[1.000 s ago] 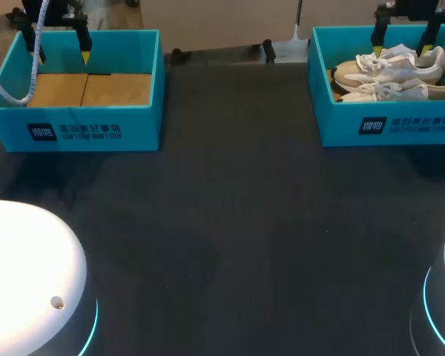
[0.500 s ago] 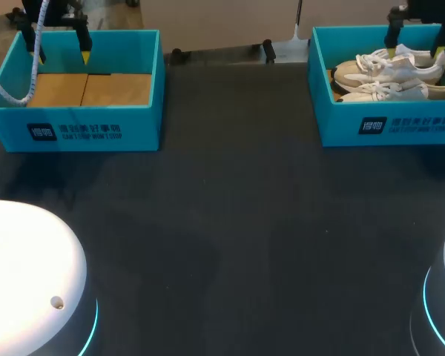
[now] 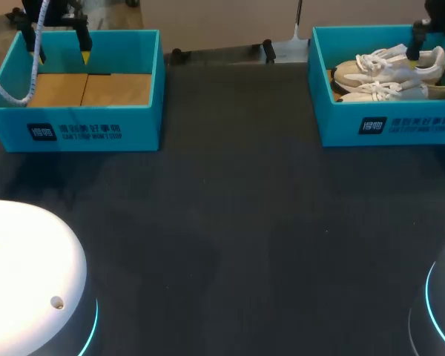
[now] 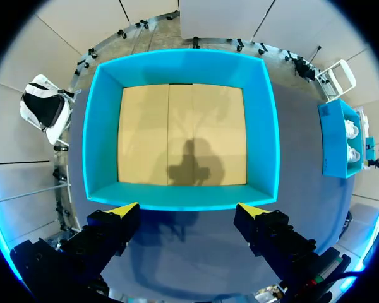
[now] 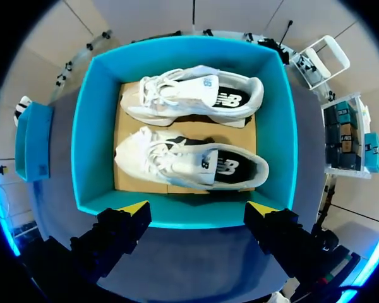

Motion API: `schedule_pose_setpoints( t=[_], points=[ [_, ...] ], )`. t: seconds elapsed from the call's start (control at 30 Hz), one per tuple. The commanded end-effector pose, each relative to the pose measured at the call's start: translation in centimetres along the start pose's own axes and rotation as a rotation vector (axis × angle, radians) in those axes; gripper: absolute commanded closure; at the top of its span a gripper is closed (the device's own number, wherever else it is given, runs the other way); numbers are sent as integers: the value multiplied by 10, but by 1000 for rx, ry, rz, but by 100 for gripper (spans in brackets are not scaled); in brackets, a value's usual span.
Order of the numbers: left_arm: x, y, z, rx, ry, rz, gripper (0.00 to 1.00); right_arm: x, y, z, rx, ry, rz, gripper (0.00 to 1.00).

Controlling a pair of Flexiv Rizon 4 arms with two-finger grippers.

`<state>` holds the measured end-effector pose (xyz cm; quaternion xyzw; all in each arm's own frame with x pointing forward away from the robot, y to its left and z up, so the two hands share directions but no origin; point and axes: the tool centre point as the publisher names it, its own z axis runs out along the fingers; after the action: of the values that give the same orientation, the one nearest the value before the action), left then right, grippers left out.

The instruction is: Take the shoe out of the shoebox, open the shoe tongue, remove and reinsert the insole, then place the shoe into the shoebox

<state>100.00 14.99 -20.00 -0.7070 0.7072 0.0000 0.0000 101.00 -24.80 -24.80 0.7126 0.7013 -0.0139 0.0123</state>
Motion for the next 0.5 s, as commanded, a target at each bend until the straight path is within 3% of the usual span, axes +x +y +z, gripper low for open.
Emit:
schedule_pose_setpoints(
  t=[0.03,0.2,0.5],
  points=[
    [0,0,0,0,0,0,0,-13,3,11,5,-9,13,0],
    [0,0,0,0,0,0,0,-30,6,20,0,-22,25,0],
    [0,0,0,0,0,0,0,-42,7,32,-9,-24,16,0]
  ],
)
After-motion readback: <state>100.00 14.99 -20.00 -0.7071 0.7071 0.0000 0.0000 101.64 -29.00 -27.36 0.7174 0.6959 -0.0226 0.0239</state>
